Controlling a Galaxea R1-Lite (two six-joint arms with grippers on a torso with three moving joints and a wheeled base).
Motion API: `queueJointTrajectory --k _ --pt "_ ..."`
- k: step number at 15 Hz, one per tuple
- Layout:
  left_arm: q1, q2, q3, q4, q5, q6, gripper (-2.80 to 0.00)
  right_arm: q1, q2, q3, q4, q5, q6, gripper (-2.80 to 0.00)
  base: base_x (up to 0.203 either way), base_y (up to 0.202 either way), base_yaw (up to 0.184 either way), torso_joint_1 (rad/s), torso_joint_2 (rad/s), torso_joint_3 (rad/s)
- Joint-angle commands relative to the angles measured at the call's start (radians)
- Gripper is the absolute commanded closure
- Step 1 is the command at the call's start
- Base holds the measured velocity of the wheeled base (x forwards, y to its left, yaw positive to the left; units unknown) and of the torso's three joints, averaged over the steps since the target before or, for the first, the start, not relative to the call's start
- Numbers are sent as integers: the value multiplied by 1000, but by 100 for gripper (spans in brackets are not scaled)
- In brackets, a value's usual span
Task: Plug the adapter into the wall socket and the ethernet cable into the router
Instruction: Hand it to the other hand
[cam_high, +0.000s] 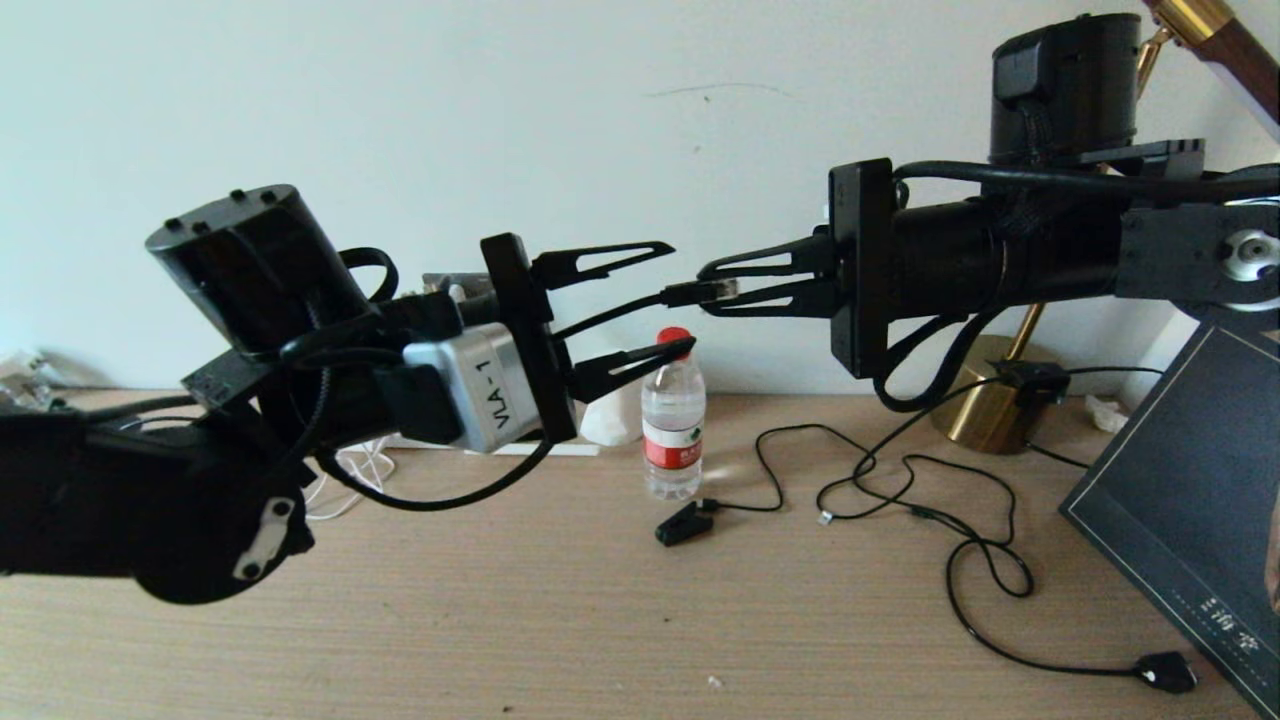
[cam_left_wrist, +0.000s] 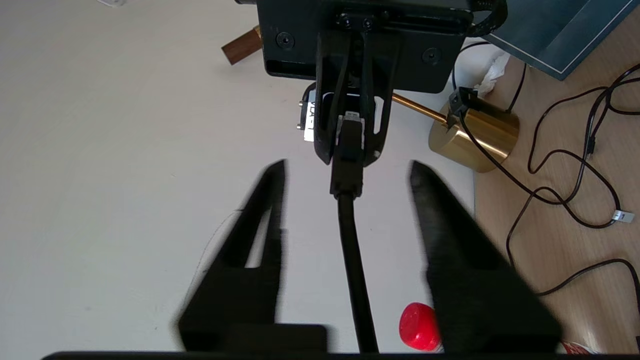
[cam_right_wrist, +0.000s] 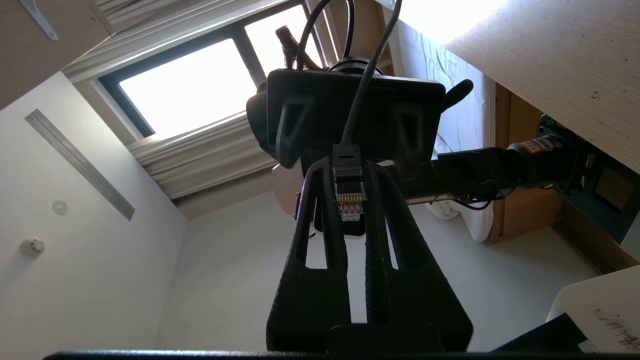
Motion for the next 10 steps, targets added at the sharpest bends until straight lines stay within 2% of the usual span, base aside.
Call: queueJointTrajectory --k 1,9,10 --pt "0 1 3 -6 -4 6 0 10 9 -1 0 5 8 0 0 0 0 0 0 0" --pt "-1 -2 7 -6 -4 6 0 13 12 0 0 -4 2 0 0 0 0 0 0 0" --pt "-1 -4 11 -6 -4 6 0 13 11 -1 0 -5 2 -280 0 0 0 0 0 0"
